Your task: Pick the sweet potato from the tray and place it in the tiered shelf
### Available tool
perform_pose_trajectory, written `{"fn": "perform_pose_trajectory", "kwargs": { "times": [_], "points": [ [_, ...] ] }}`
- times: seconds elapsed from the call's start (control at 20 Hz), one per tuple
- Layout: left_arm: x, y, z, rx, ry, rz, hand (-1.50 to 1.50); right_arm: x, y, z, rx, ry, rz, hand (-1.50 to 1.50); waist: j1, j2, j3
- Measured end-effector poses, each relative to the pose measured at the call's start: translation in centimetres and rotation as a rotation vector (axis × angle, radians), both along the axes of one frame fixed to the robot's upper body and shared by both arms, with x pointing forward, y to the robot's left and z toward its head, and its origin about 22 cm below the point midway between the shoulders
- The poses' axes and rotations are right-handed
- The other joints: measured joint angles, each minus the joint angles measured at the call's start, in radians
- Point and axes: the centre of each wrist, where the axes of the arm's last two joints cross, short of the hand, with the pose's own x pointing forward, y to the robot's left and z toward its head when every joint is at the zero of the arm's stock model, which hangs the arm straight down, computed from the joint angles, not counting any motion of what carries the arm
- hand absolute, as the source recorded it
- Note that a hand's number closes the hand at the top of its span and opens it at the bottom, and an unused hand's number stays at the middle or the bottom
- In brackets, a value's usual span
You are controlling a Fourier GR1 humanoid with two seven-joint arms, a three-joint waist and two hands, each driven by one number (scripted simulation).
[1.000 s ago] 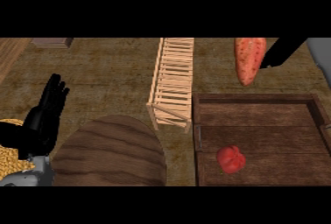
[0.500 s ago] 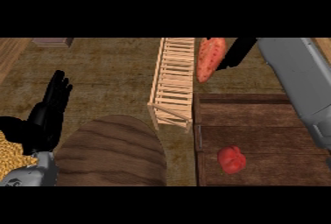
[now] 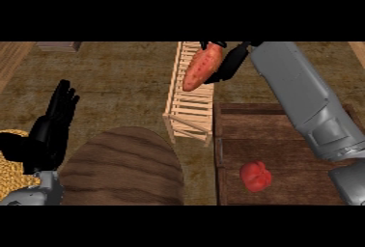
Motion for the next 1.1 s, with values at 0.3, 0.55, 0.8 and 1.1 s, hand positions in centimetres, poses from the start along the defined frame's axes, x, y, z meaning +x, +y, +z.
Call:
{"fn": "perform_pose_trajectory", "kwargs": {
  "times": [0.3, 0.55, 0.8, 1.1],
  "points": [
    [0.2, 0.2, -0.2, 0.003, -0.004, -0.006, 0.00, 0.2, 1.7, -1.2, -0.025, 0.100, 0.021, -1.50, 0.004, 0.003, 0.000],
    [0.2, 0.3, 0.2, 0.006, -0.010, -0.004, 0.00, 0.3, 2.4, -1.2, -0.020, 0.136, 0.048, -1.50, 0.008, 0.004, 0.000],
    [0.5, 0.0, 0.5, 0.000, -0.007, -0.008, 0.00, 0.7, 2.0, 0.1, 0.051, 0.162, 0.057, -1.50, 0.008, 0.005, 0.000],
    [0.5, 0.1, 0.3, 0.007, -0.010, -0.014, 0.00, 1.5, -0.3, 3.1, 0.174, 0.235, 0.008, -1.50, 0.012, 0.006, 0.000]
  ]
}}
